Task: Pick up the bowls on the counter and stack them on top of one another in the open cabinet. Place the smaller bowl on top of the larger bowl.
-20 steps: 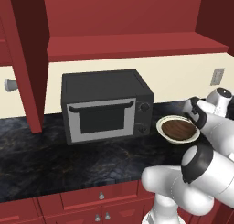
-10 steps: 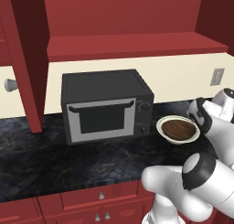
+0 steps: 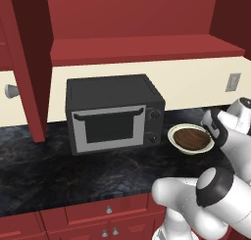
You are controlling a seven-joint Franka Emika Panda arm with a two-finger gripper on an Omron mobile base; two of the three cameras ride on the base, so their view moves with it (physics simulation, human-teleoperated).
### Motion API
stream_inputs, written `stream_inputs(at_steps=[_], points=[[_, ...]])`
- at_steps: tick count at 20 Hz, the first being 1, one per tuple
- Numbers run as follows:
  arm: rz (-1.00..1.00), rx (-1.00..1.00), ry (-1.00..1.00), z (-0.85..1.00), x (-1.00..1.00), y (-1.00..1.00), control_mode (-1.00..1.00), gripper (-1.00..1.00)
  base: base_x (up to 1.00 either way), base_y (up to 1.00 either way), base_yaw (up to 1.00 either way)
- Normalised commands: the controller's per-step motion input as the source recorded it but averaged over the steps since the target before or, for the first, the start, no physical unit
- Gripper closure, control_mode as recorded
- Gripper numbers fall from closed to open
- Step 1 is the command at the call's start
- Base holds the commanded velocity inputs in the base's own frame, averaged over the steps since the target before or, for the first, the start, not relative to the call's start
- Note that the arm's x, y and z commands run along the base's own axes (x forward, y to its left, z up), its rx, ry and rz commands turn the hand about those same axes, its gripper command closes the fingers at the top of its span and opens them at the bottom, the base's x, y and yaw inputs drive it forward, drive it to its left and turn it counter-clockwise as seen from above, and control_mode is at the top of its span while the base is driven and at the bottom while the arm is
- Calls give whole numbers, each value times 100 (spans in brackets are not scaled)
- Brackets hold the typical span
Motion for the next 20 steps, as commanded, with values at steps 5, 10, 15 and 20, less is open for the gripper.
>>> stream_inputs(at_steps=[5, 10, 15, 20], points=[[0, 0, 0, -11, 0, 0, -100, -100, 0, 0, 0], [0, 0, 1, -8, 0, 0, -100, -100, 0, 0, 0], [0, 0, 3, -10, 6, 1, -100, -100, 0, 0, 0], [0, 0, 3, -14, 11, 0, -100, -100, 0, 0, 0]])
